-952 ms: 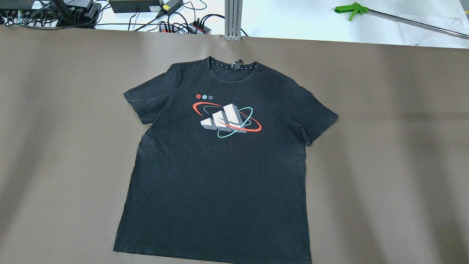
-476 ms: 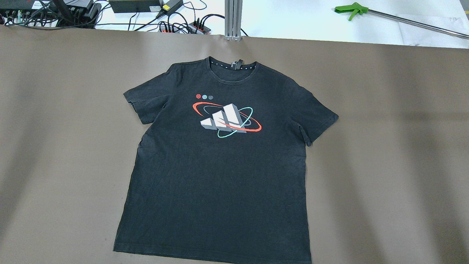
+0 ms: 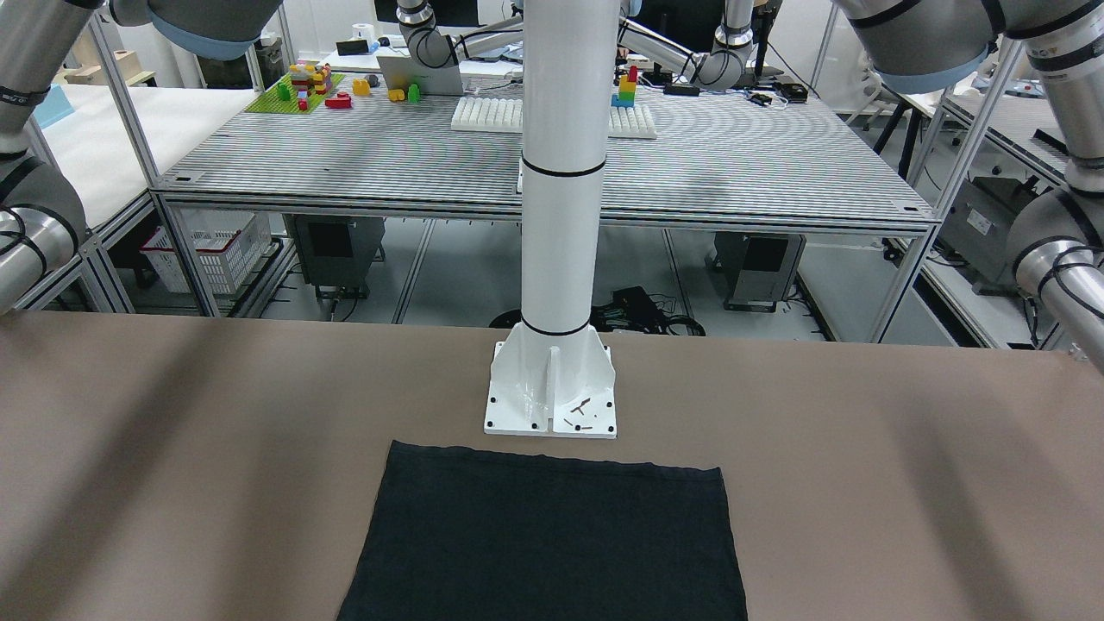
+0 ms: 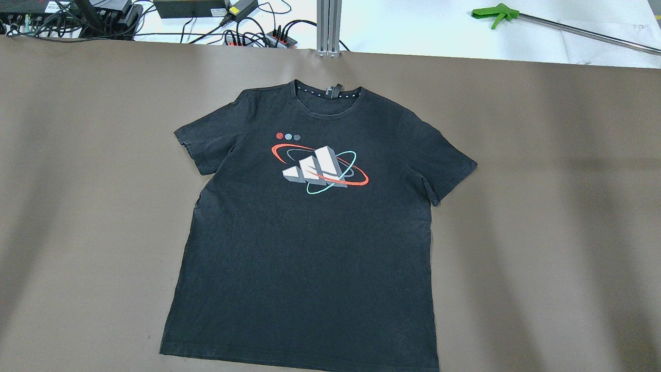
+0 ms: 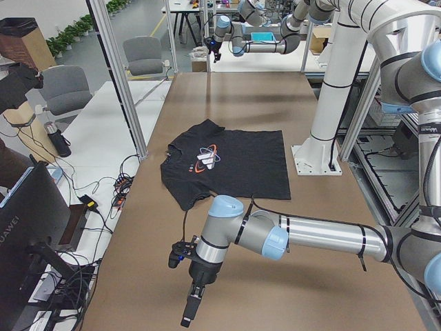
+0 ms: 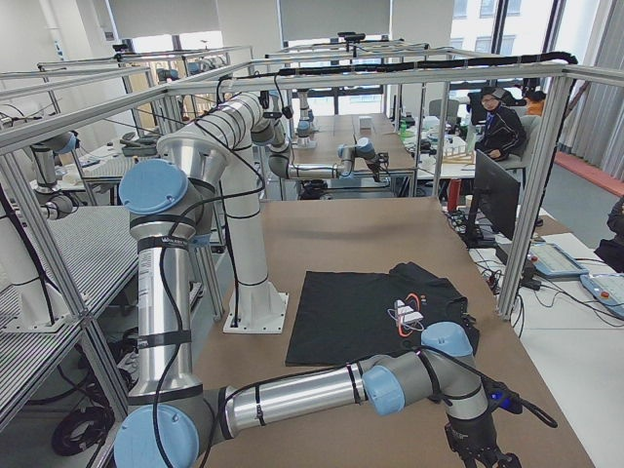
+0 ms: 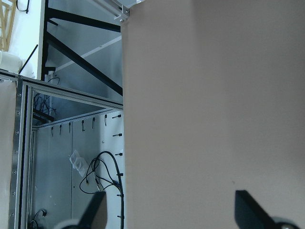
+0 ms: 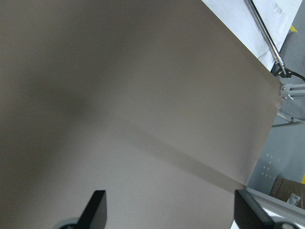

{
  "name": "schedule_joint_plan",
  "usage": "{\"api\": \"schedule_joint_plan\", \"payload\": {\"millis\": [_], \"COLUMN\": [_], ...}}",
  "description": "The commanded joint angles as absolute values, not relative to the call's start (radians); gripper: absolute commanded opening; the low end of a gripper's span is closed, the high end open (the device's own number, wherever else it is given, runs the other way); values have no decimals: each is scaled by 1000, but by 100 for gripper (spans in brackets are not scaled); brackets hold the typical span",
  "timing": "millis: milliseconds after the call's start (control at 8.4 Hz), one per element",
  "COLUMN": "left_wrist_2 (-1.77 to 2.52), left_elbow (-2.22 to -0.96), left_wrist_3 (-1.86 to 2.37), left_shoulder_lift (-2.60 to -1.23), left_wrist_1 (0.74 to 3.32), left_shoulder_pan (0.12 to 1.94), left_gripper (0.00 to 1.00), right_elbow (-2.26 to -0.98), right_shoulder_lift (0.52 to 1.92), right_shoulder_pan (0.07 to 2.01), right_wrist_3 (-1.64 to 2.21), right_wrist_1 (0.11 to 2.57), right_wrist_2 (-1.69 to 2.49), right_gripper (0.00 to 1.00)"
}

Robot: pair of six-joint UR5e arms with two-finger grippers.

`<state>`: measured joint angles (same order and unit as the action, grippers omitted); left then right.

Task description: Fold clothes

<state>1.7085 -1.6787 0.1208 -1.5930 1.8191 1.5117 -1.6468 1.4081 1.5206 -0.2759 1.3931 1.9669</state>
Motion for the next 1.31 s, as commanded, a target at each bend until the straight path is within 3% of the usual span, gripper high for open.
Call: {"api": "schedule_joint_plan", "payload": {"millis": [0,595,1071,1190], "left_wrist_2": [1720,1885,2078,2097], "left_elbow": [-1690,-1764,-1750,-1706], "left_wrist_3": [129,136,220,286], "left_shoulder_lift": [-1582,-1594,-1624,-1694], "left_wrist_1": [1819,1845,1995,2012], "left_shoulder_pan": [1508,1502,1428,1405], "left_gripper": [94,94,94,94], "right_elbow": [-1644,-1626,-1663,-1660], "right_shoulder_lift": [1405,1394,1391,1388], "right_shoulder_pan": [1516,1491,1488,1464], "right_wrist_3": [-270,-221,-68,-2], "right_wrist_1": [1393,1391,1381,1349], "right_wrist_2": [1963,1977,2100,2100], "right_gripper": [94,94,94,94]}}
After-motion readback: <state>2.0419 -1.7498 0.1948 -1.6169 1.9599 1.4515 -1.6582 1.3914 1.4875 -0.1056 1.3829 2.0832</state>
